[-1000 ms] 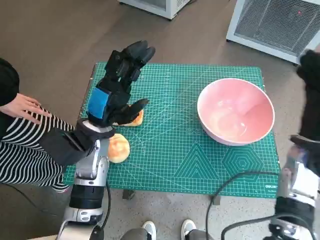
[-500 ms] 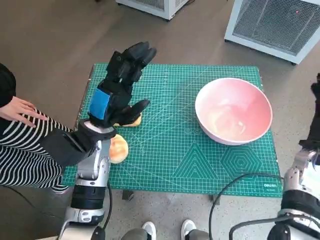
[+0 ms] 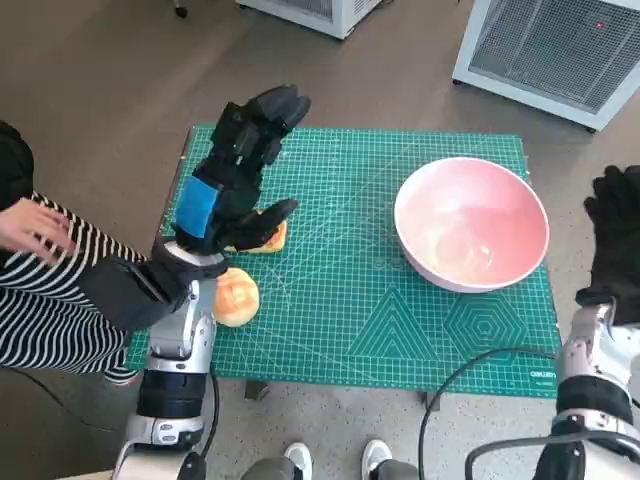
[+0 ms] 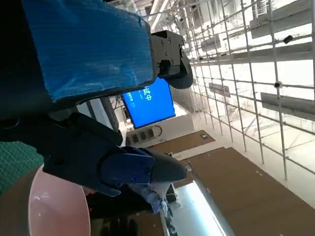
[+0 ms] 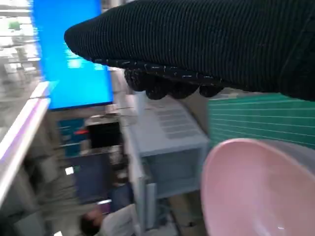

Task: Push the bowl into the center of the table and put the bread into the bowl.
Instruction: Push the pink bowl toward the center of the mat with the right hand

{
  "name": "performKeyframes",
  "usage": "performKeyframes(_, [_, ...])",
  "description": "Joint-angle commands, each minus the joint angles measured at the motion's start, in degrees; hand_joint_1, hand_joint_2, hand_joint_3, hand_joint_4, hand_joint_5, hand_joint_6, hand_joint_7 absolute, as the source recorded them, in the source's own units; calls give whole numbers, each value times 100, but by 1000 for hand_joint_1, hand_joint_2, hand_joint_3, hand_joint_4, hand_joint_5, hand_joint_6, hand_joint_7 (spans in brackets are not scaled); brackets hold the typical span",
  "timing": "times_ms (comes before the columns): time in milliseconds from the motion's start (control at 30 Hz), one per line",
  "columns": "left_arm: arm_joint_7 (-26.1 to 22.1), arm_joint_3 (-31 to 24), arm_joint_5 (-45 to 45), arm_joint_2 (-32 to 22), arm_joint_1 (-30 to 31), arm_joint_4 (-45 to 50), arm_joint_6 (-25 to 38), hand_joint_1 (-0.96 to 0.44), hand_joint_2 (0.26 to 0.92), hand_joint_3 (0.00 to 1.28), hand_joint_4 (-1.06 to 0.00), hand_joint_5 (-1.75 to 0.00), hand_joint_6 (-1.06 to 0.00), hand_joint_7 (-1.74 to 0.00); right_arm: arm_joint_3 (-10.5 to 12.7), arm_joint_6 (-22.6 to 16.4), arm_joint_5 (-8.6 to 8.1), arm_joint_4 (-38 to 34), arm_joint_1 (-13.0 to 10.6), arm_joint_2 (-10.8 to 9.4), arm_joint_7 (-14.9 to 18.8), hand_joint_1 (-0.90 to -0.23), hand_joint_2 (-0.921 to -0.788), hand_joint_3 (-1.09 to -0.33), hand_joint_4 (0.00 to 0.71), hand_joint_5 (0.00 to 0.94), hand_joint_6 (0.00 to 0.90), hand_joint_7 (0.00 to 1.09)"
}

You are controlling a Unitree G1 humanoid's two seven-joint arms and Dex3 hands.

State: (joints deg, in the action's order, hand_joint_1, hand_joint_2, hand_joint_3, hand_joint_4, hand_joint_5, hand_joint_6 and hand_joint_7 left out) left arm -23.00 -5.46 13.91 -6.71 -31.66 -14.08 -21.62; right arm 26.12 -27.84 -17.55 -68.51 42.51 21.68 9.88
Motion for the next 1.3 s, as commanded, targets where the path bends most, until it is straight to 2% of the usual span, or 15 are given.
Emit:
performKeyframes(33, [21,13,-15,-67,125,192,77,-612,921,290,-47,-408,1,-723,-3,332,20,-291,95,-69,17,-657,-921,-888,118,5,16,428])
performKeyframes(133, [26,7,-13,-84,183,262,107,-615,921,289,-51,-403,1,-721,2,434,4,-384,157,-142,63,-649,-921,-885,118,2,42,380])
performKeyframes(333, [38,-9,-3,-123,282,403,184,-633,921,286,-60,-391,1,-718,47,612,-54,-497,271,-324,164,-652,-921,-885,121,2,62,361])
performKeyframes(500, [62,-26,-4,-166,365,501,240,-642,921,284,-66,-379,1,-716,104,712,-105,-522,390,-568,185,-665,-921,-875,134,7,90,357])
performKeyframes(667, [85,-56,-26,-221,454,556,246,-652,921,282,-92,-326,1,-706,75,766,-72,-530,550,-833,187,-676,-921,-863,145,6,115,317])
performKeyframes(833, [121,-55,-30,-268,521,602,244,-663,921,281,-126,-263,1,-692,78,835,-68,-559,658,-1011,207,-674,-921,-857,152,7,130,299])
performKeyframes(1033, [174,-72,-54,-296,593,623,216,-666,921,282,-164,-192,-9,-663,231,951,-243,-569,784,-1267,368,-676,-921,-863,155,6,139,289])
performKeyframes(1300, [227,-96,-69,-321,666,635,184,-669,921,275,-196,-135,-28,-631,657,1269,-713,-599,985,-1610,538,-681,-921,-865,145,1,133,275])
